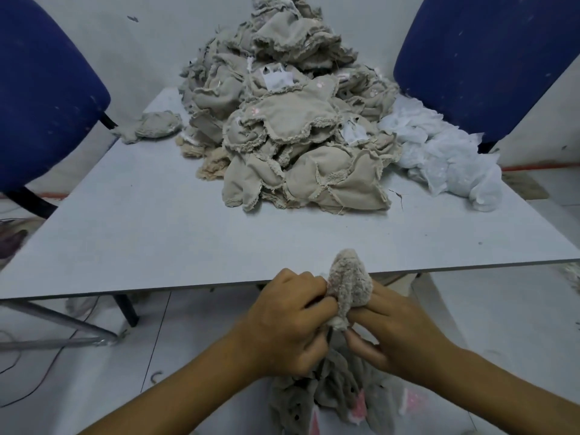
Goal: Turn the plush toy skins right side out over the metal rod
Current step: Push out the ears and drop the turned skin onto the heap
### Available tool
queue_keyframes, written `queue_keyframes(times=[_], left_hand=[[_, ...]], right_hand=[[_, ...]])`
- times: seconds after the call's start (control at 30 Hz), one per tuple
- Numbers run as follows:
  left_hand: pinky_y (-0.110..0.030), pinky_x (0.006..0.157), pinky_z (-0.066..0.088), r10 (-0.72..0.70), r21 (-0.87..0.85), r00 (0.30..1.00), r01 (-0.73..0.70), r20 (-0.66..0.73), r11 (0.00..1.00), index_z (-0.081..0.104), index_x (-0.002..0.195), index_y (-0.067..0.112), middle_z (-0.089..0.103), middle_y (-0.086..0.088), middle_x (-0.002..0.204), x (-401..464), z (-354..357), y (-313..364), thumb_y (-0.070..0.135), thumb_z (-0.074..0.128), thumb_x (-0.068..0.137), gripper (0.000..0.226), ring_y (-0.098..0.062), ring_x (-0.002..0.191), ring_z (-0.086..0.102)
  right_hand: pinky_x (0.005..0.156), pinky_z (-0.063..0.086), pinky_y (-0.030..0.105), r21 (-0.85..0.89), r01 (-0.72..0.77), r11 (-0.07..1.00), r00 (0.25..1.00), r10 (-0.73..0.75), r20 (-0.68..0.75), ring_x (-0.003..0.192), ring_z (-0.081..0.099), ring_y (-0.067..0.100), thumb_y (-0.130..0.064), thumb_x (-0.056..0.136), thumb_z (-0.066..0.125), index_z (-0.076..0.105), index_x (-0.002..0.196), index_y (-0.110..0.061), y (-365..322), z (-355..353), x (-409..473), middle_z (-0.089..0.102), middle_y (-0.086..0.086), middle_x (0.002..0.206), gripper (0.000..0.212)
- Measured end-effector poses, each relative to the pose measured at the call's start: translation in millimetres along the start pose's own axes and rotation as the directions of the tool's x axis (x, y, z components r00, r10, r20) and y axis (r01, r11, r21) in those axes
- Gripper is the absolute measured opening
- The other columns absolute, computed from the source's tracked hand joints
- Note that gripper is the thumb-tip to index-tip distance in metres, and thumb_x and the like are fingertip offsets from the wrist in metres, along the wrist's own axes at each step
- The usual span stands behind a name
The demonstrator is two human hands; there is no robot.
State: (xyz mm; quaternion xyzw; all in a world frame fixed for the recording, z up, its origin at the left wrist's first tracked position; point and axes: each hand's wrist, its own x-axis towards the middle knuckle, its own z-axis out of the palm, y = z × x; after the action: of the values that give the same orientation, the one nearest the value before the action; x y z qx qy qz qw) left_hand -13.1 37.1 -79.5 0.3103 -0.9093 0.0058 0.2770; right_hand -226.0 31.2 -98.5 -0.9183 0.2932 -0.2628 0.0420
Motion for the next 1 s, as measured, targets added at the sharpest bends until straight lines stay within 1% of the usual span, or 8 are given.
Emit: queue_keyframes(times=[0.2,0.3,0.4,0.47,0.6,0.77,0.87,1.0], left_hand=[[-0.037,0.064,0.044,0.03,-0.101,0.98,-0.01,0.197,0.995,0.066,0.086,0.008,0.059,-0.007,0.083,7.7,-30.7,-12.3,0.012,0.072,0.079,0.01,-0.024,0.073,0.052],[-0.025,0.067,0.045,-0.091,-0.32,0.982,0.14,0.164,0.937,0.066,0.087,0.009,0.06,0.001,0.086,29.7,-55.2,-21.4,0.016,0.081,0.078,0.019,-0.012,0.075,0.052],[-0.031,0.064,0.048,-0.247,-0.492,0.966,0.249,0.071,0.834,0.063,0.078,0.015,0.06,0.002,0.078,57.8,-69.5,-30.6,0.018,0.083,0.07,0.022,-0.013,0.07,0.054],[-0.032,0.063,0.049,-0.336,-0.626,0.937,0.32,0.097,0.711,0.061,0.078,0.019,0.06,0.005,0.077,71.7,-74.0,-38.1,0.017,0.08,0.071,0.021,-0.011,0.069,0.056],[-0.023,0.06,0.044,-0.475,-0.782,0.865,0.405,0.159,0.474,0.057,0.074,0.012,0.057,-0.001,0.071,86.7,-66.7,-51.3,0.011,0.073,0.071,0.017,-0.014,0.067,0.054],[-0.027,0.057,0.032,-0.651,-0.615,0.757,0.489,-0.054,0.619,0.049,0.062,0.019,0.046,0.004,0.061,93.5,-42.2,-57.4,0.004,0.067,0.075,0.026,-0.009,0.059,0.039],[-0.024,0.055,0.031,-0.672,-0.547,0.732,0.52,-0.11,0.656,0.047,0.061,0.02,0.042,0.011,0.057,98.2,-35.0,-52.4,0.013,0.062,0.073,0.02,-0.004,0.056,0.037],[-0.032,0.062,0.035,-0.667,-0.707,0.742,0.505,0.064,0.495,0.053,0.06,0.02,0.049,0.013,0.056,104.2,-40.8,-55.5,0.022,0.063,0.068,0.013,-0.011,0.061,0.045]], right_hand=[[0.071,0.057,0.033,-0.008,0.134,0.991,0.973,-0.13,0.189,0.088,0.065,0.026,-0.01,0.08,0.076,0.072,0.099,-0.008,12.4,-33.7,12.6,0.069,0.008,0.098,0.019],[0.076,0.051,0.026,0.023,0.106,0.994,0.992,-0.108,0.066,0.087,0.059,0.022,-0.018,0.091,0.063,0.07,0.097,-0.007,18.6,-62.0,30.1,0.065,0.006,0.096,0.015],[0.081,0.037,0.011,0.067,0.016,0.998,0.994,-0.009,-0.106,0.088,0.047,0.008,-0.022,0.091,0.063,0.067,0.093,-0.01,21.5,-77.9,55.1,0.051,-0.005,0.097,0.013],[0.076,0.045,0.015,0.173,-0.072,0.982,0.986,0.096,-0.135,0.086,0.053,0.006,-0.017,0.089,0.07,0.065,0.095,-0.015,23.6,-81.5,70.7,0.052,-0.007,0.095,0.008],[0.067,0.051,0.024,0.53,-0.318,0.786,0.93,0.368,0.012,0.075,0.063,0.006,-0.031,0.085,0.075,0.066,0.09,-0.02,26.1,-73.8,86.9,0.065,-0.009,0.082,0.015],[0.078,0.055,0.027,0.859,-0.458,0.228,0.866,0.332,0.374,0.094,0.067,0.016,-0.024,0.077,0.076,0.073,0.107,-0.017,34.9,-69.6,91.7,0.07,0.005,0.101,0.031],[0.069,0.055,0.022,0.84,-0.479,0.257,0.847,0.385,0.365,0.079,0.067,0.01,-0.015,0.077,0.079,0.076,0.092,-0.026,39.0,-67.6,93.1,0.069,0.002,0.085,0.019],[0.06,0.053,0.022,0.823,-0.451,0.345,0.818,0.528,0.226,0.066,0.061,0.012,-0.003,0.084,0.074,0.068,0.074,-0.02,39.1,-61.2,95.9,0.063,0.004,0.07,0.02]])
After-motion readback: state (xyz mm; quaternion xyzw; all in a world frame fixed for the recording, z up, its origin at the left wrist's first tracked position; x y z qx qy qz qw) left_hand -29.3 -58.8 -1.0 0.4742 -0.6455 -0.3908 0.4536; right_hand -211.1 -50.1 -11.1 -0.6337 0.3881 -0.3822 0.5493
